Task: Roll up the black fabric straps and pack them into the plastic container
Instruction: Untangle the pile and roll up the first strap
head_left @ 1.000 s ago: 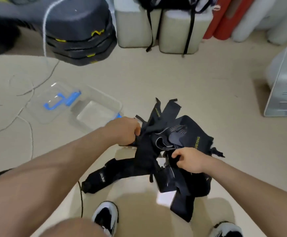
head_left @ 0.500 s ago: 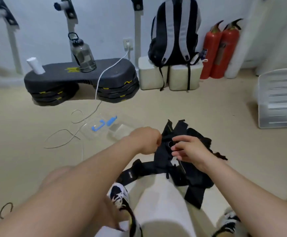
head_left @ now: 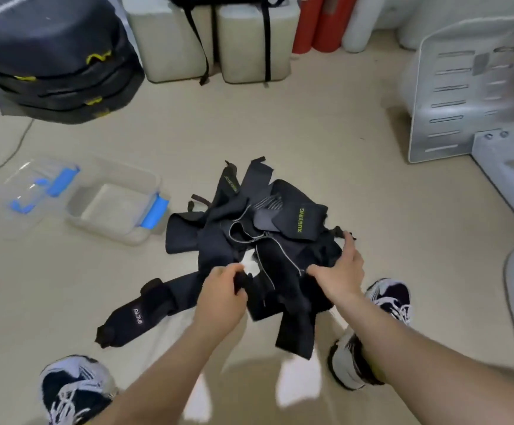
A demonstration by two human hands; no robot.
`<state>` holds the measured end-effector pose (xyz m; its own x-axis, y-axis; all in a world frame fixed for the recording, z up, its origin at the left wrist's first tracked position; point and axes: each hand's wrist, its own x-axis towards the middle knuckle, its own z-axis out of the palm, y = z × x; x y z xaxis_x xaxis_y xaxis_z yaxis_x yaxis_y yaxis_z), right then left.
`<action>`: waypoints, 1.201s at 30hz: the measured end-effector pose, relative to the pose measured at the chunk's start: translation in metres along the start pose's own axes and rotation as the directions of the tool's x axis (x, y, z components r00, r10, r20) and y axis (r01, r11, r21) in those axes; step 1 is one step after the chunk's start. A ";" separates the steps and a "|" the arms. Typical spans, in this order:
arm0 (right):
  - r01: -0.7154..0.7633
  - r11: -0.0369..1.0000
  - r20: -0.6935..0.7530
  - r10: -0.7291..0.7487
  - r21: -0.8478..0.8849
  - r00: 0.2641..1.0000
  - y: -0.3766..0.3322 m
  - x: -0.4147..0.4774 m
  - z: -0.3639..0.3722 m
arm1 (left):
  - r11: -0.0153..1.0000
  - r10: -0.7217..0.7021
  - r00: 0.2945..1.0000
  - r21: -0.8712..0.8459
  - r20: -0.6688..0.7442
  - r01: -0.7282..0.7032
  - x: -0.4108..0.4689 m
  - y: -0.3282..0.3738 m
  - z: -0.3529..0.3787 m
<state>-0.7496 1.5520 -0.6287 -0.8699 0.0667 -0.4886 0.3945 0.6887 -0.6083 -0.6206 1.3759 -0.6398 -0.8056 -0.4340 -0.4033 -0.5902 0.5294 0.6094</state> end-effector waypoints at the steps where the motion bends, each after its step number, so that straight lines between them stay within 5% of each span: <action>1: 0.083 0.993 0.016 -0.082 -0.081 0.997 -0.007 0.016 -0.003 | 0.999 0.035 0.997 0.015 -0.067 -0.034 0.014 0.002 0.000; 5: 0.282 0.913 0.185 -0.235 -0.295 0.954 -0.040 0.069 -0.001 | 0.983 0.177 0.945 0.088 -0.276 -0.158 0.063 0.011 -0.014; 8: 0.288 0.911 0.341 -0.182 -0.295 0.922 -0.045 0.085 0.014 | 0.997 0.079 0.940 0.046 -0.332 -0.068 0.109 0.006 -0.027; 11: 0.327 0.872 0.291 -0.228 -0.364 0.929 -0.027 0.073 0.036 | 0.991 -0.136 0.978 -0.032 -0.161 0.132 0.147 -0.013 -0.030; 15: 0.143 0.989 0.442 -0.110 -0.042 0.890 -0.008 0.046 0.053 | 0.958 -0.276 0.960 -0.093 -0.034 0.272 0.146 -0.033 -0.030; 17: 0.176 0.984 0.501 -0.146 -0.014 0.853 -0.014 0.037 0.051 | 0.941 -0.289 0.957 -0.189 -0.017 0.280 0.143 -0.038 -0.033; 24: 0.411 0.892 0.391 -0.452 0.187 0.802 -0.091 -0.005 0.004 | 0.866 -0.258 0.966 -0.438 0.024 0.243 0.098 -0.023 -0.038; 28: 0.701 0.702 0.274 -0.655 -0.123 0.704 -0.120 -0.023 -0.018 | 0.716 -0.312 0.948 -0.641 0.062 0.277 0.070 -0.028 -0.024; 31: 0.705 0.682 0.140 -0.692 -0.192 0.708 -0.128 -0.041 -0.029 | 0.561 -0.420 0.895 -0.733 0.148 0.385 0.070 -0.023 -0.014; 34: 0.619 0.785 0.129 -0.617 0.024 0.777 -0.125 -0.053 -0.030 | 0.704 -0.419 0.891 -0.556 0.177 0.442 0.079 -0.015 -0.004; 36: 0.416 0.865 0.186 -0.474 0.282 0.860 -0.125 -0.058 -0.029 | 0.783 -0.398 0.907 -0.463 0.140 0.415 0.086 -0.016 0.002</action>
<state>-0.7572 1.4831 -0.5063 -0.8806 -0.4036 -0.2485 0.0631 0.4198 -0.9054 -0.6807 1.3314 -0.6854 -0.5026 -0.5020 -0.7039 -0.7733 -0.1031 0.6257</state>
